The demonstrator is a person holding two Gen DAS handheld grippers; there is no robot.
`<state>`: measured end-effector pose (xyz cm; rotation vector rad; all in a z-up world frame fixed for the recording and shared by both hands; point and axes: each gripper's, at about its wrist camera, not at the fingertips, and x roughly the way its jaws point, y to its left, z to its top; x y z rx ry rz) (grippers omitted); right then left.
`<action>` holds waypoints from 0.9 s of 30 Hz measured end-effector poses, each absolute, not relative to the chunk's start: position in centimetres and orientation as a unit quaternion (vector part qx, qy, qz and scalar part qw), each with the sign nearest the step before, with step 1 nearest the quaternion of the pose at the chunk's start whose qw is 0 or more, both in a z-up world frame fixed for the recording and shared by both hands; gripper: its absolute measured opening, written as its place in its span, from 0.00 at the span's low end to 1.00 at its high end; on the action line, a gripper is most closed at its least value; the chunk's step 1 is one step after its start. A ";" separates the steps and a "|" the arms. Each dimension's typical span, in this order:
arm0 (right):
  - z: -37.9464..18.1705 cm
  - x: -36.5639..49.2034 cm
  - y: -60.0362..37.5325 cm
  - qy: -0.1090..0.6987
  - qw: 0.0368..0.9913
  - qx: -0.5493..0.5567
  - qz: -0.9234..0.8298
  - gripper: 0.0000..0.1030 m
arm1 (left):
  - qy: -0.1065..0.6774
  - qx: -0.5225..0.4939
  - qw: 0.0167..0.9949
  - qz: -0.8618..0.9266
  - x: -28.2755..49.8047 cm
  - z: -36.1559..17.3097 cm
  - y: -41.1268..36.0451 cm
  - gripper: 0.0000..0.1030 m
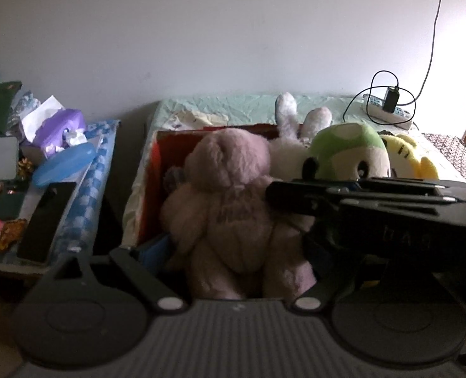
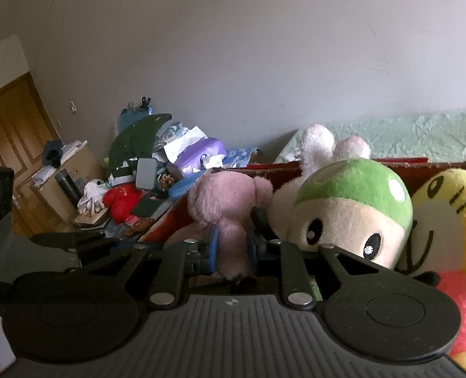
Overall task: Organize objects
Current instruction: 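Lower the pink teddy into the box and open the right tool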
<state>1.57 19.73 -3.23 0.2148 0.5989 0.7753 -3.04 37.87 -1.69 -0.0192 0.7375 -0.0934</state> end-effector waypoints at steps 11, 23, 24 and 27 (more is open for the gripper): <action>-2.8 0.7 16.2 0.326 0.858 0.161 0.363 0.30 | 0.360 0.005 0.932 -0.049 -3.9 -0.2 37.2 0.89; -0.4 -2.0 13.8 0.303 0.902 0.143 0.271 0.40 | 0.375 0.048 0.926 -0.012 -3.4 1.8 34.2 0.92; -0.3 -2.0 13.6 0.307 0.905 0.143 0.256 0.41 | 0.379 0.045 0.924 -0.013 -3.3 1.9 34.0 0.92; -0.3 -2.1 13.2 0.319 0.913 0.133 0.214 0.53 | 0.388 0.038 0.921 -0.014 -3.3 2.0 33.4 0.92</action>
